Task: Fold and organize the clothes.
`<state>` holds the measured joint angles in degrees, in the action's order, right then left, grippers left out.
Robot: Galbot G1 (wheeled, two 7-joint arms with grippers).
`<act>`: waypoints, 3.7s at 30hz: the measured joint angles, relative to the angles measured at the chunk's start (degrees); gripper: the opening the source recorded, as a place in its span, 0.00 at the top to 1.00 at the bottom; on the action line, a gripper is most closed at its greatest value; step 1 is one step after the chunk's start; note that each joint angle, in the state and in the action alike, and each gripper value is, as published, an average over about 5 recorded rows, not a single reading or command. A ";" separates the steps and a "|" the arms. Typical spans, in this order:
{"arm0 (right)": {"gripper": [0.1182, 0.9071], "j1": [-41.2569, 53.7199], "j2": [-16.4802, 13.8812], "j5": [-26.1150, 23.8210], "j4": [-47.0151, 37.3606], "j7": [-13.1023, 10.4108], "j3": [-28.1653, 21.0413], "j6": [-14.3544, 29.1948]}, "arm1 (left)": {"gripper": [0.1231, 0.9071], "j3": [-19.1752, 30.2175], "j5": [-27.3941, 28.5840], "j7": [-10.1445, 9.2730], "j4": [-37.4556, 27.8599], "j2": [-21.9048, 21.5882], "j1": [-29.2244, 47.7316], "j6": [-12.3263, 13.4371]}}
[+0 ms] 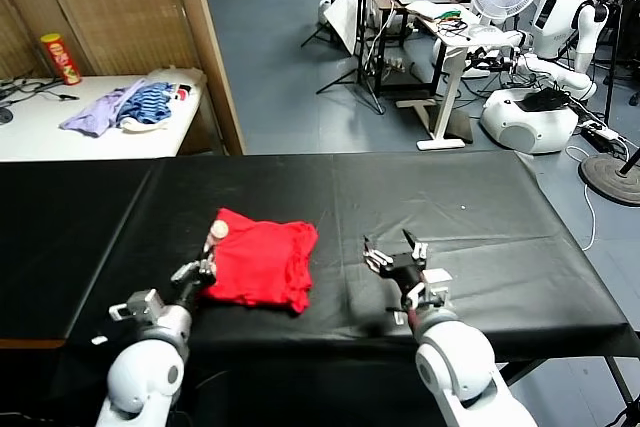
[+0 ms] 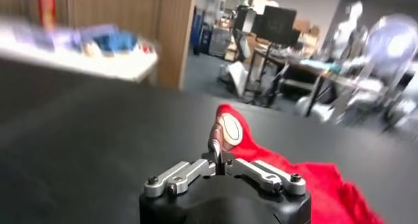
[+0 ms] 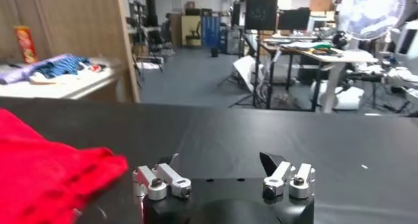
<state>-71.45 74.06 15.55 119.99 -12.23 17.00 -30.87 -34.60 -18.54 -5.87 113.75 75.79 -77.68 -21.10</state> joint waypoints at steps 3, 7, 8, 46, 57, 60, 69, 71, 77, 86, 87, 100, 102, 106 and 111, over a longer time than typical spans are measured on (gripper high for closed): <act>0.14 -0.58 -0.12 -0.20 0.26 0.09 0.51 -0.05 | 0.97 -1.00 8.71 0.44 0.80 -3.07 -0.76 0.25; 0.14 -1.03 0.09 -0.29 0.40 0.27 0.65 0.26 | 0.97 -3.46 17.85 0.55 2.07 -8.10 -2.11 0.43; 0.14 -1.06 0.21 -0.30 0.40 0.28 0.60 0.32 | 0.97 -4.29 19.72 0.49 2.46 -9.41 -2.49 0.40; 0.14 0.68 -5.34 10.35 -2.71 9.12 -5.48 -0.50 | 0.35 19.91 0.55 4.51 1.96 9.78 -1.15 12.04; 0.25 10.45 -0.57 23.80 -12.96 4.98 -13.83 -1.50 | 0.14 16.38 2.51 3.54 8.65 7.48 -4.13 14.97; 0.36 11.87 0.27 24.31 -15.49 4.96 -14.78 -1.11 | 0.14 15.55 4.08 2.95 9.16 7.22 -5.17 14.99; 0.93 13.90 0.51 21.57 -19.54 6.46 -14.73 0.67 | 0.14 14.18 5.18 2.67 10.51 7.02 -7.81 16.39; 0.98 13.96 -0.29 18.51 -19.59 8.24 -14.18 1.82 | 0.14 13.88 5.26 2.57 10.38 6.77 -8.16 17.08; 0.93 13.06 -4.94 11.27 -17.82 13.47 -12.34 4.15 | 0.14 13.57 5.81 2.02 8.91 5.99 -8.74 19.20; 0.32 6.82 -10.39 5.76 -9.48 11.47 -9.15 10.22 | 0.14 11.76 4.83 1.14 6.69 3.58 -9.62 20.32; 0.25 5.77 -10.55 4.77 -8.54 11.10 -8.57 11.22 | 0.14 11.54 4.60 1.08 6.61 3.31 -9.77 20.62; 0.14 -15.38 -9.48 -6.42 3.07 3.30 -0.42 25.24 | 0.14 7.74 -1.51 -4.24 11.76 -3.31 -18.69 16.94; 0.14 -18.96 -9.44 -7.19 4.36 1.97 0.42 26.41 | 0.14 6.69 -2.51 -5.16 13.03 -4.75 -21.11 16.23; 0.14 -24.88 -9.36 -7.33 6.92 -1.02 1.92 26.80 | 0.14 4.50 -4.82 -7.20 15.70 -7.04 -25.70 13.71; 0.14 -31.33 -9.11 -5.77 10.91 -4.27 3.51 24.28 | 0.14 2.12 -6.11 -8.73 18.56 -8.00 -30.44 9.88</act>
<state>-102.78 64.95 9.78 130.90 -16.50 20.51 -6.59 -32.48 -24.66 -14.59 132.31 67.80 -108.12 -11.23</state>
